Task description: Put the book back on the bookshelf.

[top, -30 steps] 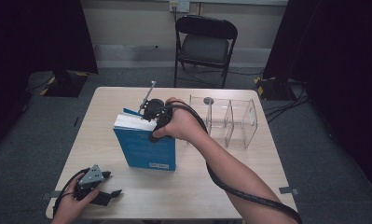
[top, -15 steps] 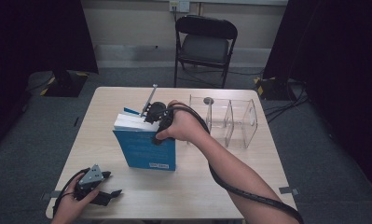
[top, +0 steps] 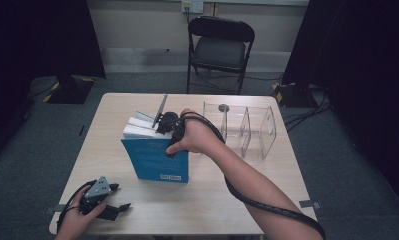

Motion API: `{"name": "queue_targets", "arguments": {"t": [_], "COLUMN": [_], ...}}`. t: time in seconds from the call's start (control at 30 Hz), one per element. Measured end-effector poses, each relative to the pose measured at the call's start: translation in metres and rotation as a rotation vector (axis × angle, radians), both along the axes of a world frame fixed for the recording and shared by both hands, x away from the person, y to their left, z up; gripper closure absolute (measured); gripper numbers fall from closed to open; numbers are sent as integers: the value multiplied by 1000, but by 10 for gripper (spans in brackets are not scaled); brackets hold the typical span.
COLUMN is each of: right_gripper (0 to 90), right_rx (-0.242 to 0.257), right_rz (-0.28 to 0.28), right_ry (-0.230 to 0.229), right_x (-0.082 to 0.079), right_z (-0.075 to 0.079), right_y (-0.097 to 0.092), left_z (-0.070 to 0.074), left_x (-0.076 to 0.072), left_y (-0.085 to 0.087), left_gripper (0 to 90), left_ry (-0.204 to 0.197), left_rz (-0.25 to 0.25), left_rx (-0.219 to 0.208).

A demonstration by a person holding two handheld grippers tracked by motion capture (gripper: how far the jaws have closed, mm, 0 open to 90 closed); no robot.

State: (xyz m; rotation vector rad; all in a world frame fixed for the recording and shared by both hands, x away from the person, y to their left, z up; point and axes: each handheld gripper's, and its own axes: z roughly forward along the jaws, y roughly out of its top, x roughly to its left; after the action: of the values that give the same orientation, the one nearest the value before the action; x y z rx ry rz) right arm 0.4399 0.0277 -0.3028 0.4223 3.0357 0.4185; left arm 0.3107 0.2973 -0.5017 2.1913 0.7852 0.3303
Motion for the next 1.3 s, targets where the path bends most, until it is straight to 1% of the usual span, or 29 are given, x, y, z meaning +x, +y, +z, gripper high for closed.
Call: {"name": "queue_targets", "arguments": {"t": [0.03,0.07,0.13,0.23,0.27,0.4,0.43,0.5,0.53,0.57,0.73,0.83,0.97,1.13,1.2,1.3], "right_gripper": [530,567,584,602,604,609,610,611,612,612,613,613,615,615,615,615], "right_rx": [-6,-17,-13,-10,-5,-9,-7,0,8,8,12,2,-4,-14,-23,-33], "right_rz": [5,23,32,-2,6,-20,-16,-45,-38,-46,-59,-62,-64,-80,-89,-92], "right_ry": [4,10,12,8,2,12,12,38,46,58,78,86,85,92,100,97], "right_x": [-1,-2,-3,-9,-10,-12,-12,-11,-10,-9,-9,-10,-11,-14,-15,-17], "right_z": [0,0,0,1,0,1,1,1,1,2,4,7,9,13,15,17], "right_y": [1,1,1,1,1,1,1,0,0,-1,-2,-4,-10,-21,-26,-32], "left_z": [0,0,0,0,0,0,0,0,0,1,1,1,1,1,1,1], "left_x": [0,0,0,0,1,1,1,1,1,2,2,2,2,2,2,2], "left_y": [0,0,0,0,0,0,0,0,0,0,0,0,0,0,0,0], "left_gripper": [149,149,148,147,147,147,147,146,145,144,142,142,142,142,142,142], "left_ry": [-3,-3,-3,1,-6,-9,-9,-9,-9,-7,-5,-5,-5,-6,-6,-6], "left_rz": [0,0,0,-1,-5,-4,-4,-5,-5,-5,-8,-8,-8,-7,-8,-8], "left_rx": [1,2,1,0,8,10,10,11,11,16,14,14,15,15,16,15]}}
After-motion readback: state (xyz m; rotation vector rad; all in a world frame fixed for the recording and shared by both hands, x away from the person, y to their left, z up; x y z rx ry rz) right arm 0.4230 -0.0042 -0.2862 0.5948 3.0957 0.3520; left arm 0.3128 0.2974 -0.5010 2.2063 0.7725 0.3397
